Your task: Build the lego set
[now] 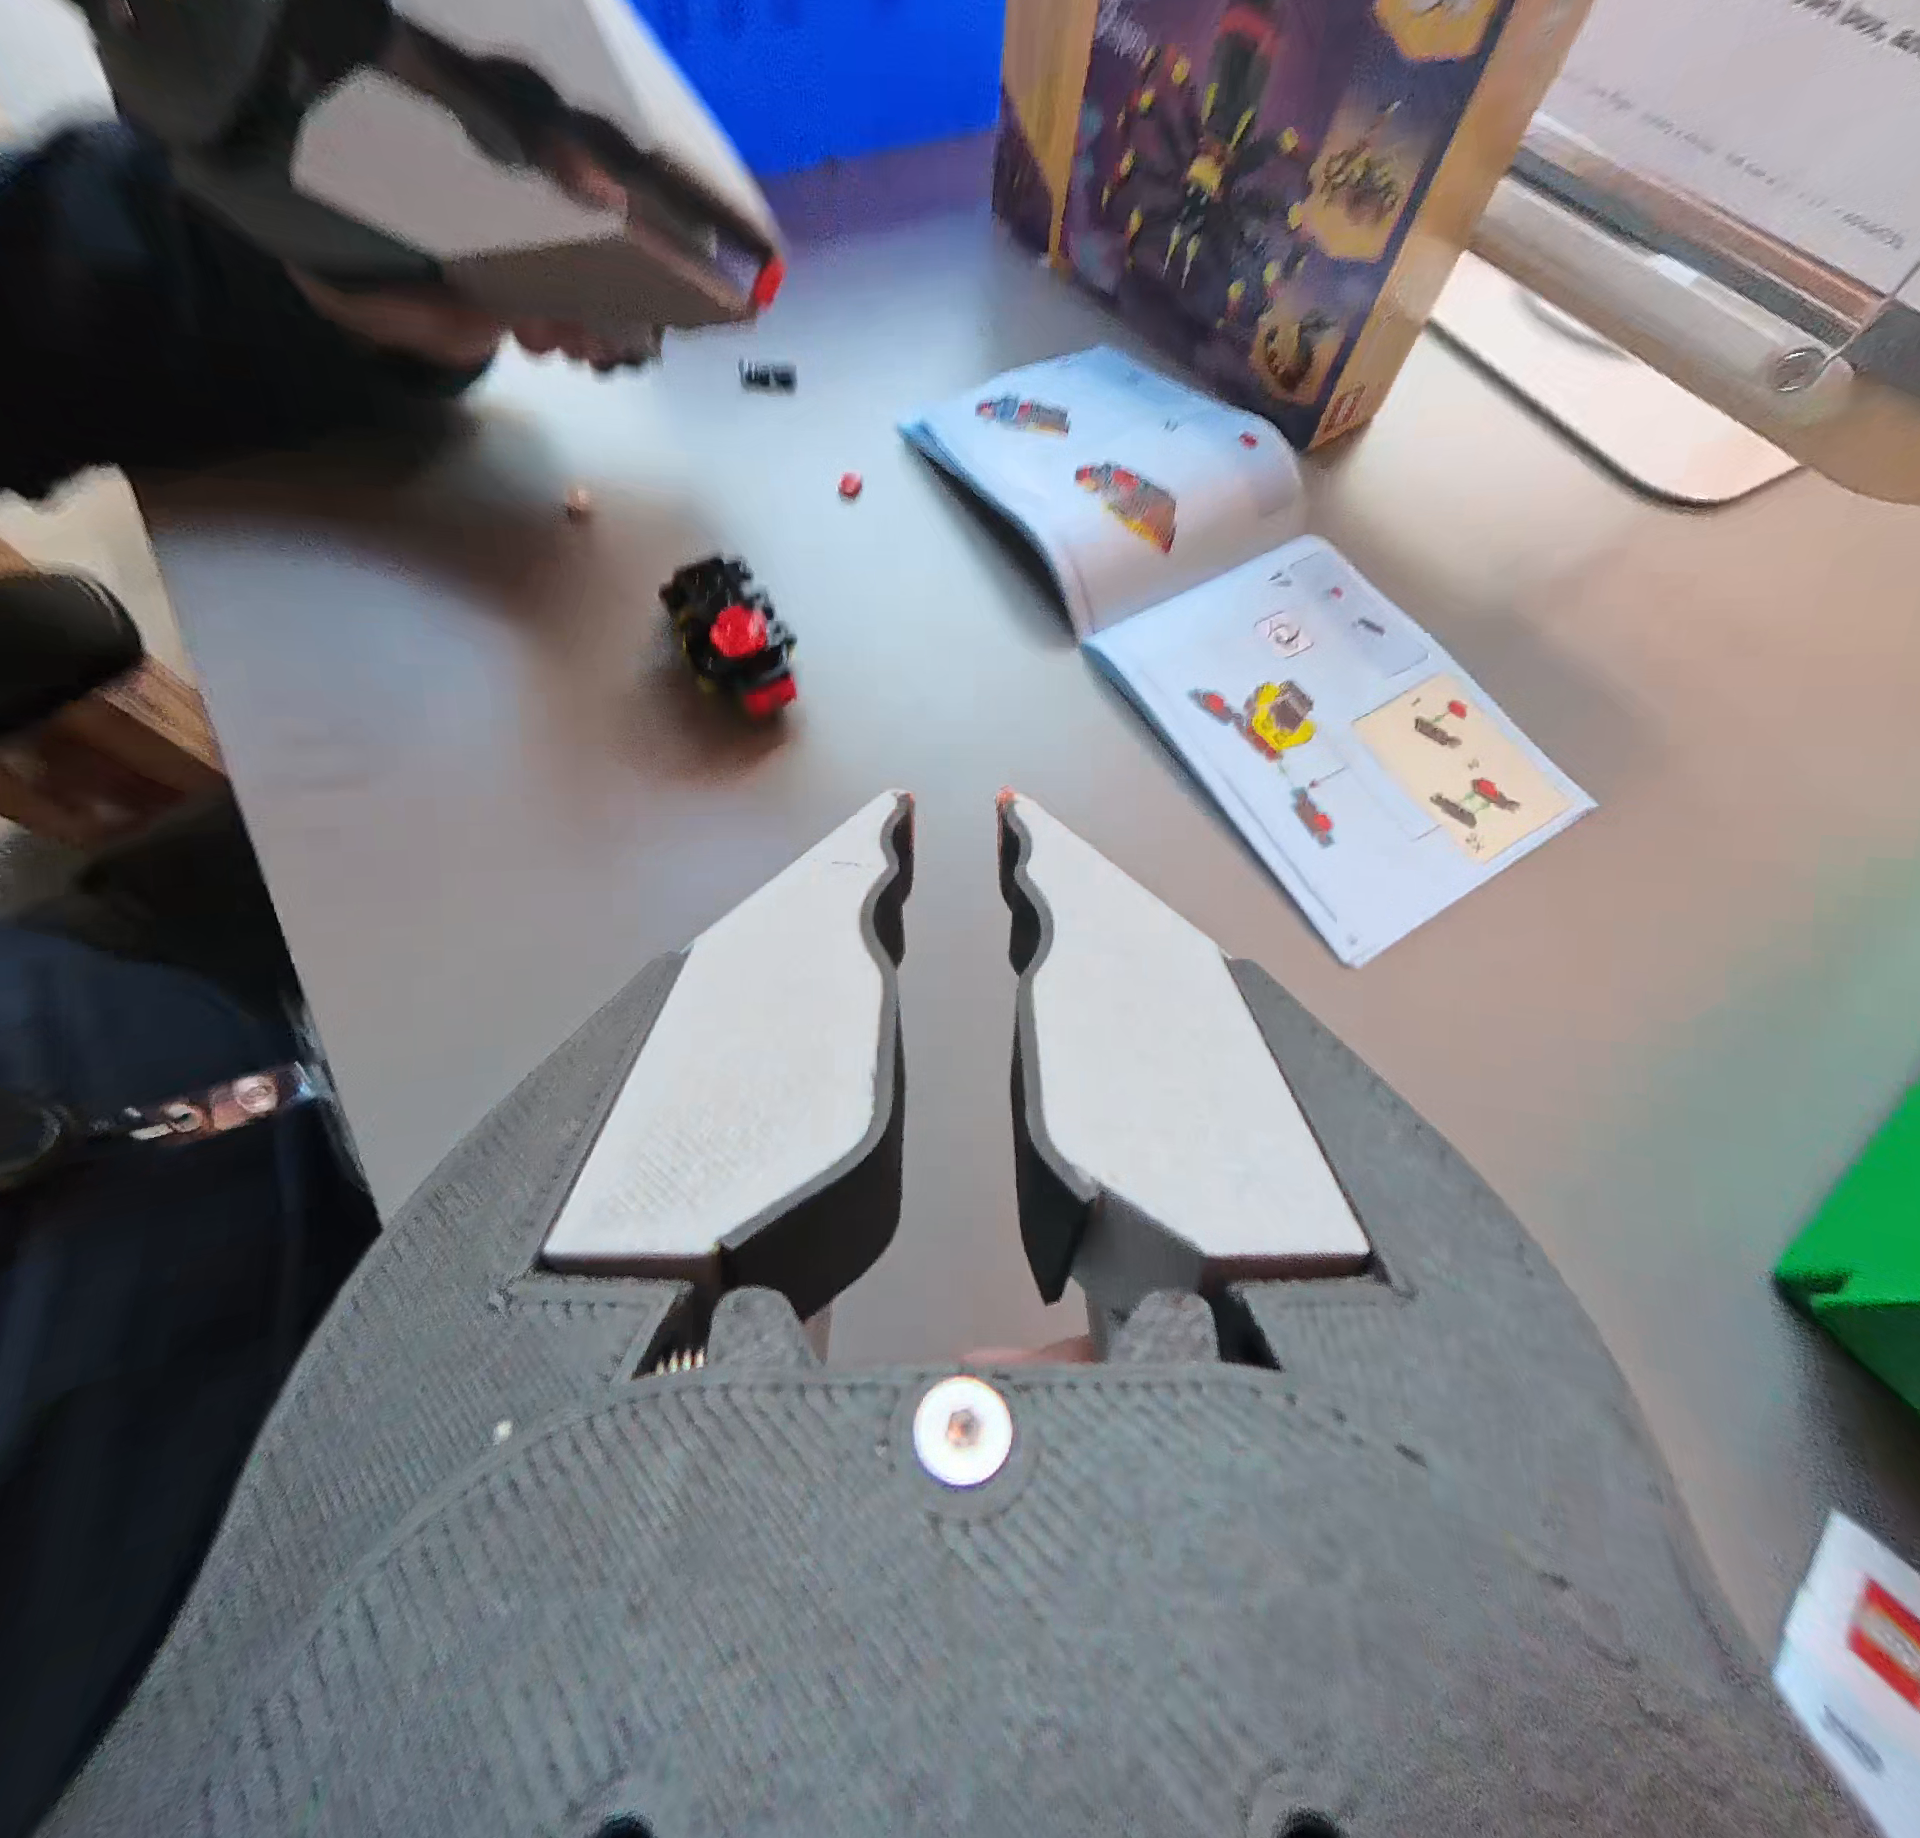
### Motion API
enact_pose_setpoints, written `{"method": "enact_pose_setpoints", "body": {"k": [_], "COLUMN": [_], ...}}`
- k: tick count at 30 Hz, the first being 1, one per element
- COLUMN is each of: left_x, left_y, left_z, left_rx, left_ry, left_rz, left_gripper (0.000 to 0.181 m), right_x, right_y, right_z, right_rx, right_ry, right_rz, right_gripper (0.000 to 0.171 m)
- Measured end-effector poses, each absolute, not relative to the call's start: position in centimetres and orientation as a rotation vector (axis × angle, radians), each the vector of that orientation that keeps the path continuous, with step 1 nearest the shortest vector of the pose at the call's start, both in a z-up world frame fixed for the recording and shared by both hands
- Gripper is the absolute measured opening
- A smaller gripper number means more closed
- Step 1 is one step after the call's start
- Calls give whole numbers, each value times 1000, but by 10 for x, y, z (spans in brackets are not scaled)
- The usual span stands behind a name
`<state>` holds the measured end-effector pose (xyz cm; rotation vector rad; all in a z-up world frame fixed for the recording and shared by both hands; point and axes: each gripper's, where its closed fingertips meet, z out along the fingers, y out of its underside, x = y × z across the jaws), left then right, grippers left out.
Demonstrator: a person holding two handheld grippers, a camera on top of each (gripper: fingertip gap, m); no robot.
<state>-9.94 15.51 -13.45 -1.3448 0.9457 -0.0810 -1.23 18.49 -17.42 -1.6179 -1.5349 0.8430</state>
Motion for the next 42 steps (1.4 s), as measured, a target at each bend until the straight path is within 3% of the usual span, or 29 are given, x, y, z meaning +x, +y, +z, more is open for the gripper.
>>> {"method": "enact_pose_setpoints", "body": {"k": [1,9,17,21,26,31,38,42], "left_x": [-100,-80,-94,-102,-97,-85,-67,-73], "left_y": [158,183,206,208,207,195,176,180], "left_z": [-134,-110,-93,-107,-103,-101,-86,-90], "left_rx": [-1356,-1443,-1381,-1377,-1349,-1264,-1193,-1202], "left_ry": [927,693,635,651,555,689,659,681], "left_rz": [-97,-611,-659,-409,-371,-223,-499,-425], "left_gripper": [5,5,4,5,5,5,4,4], "right_x": [-15,-67,-84,-79,-73,-72,-62,-62], "right_y": [191,252,274,272,225,206,178,170], "right_z": [-167,-98,-140,-139,-113,-108,-93,-98], "right_rx": [-1625,-1403,-1490,-1528,-1380,-1374,-1162,-1181], "right_ry": [-1507,-1344,-1324,-1321,-1394,-1425,-1529,-1589], "right_rz": [921,1239,1380,1470,1884,2014,2059,1998], "right_gripper": [14,32,37,33,10,13,9,10]}}
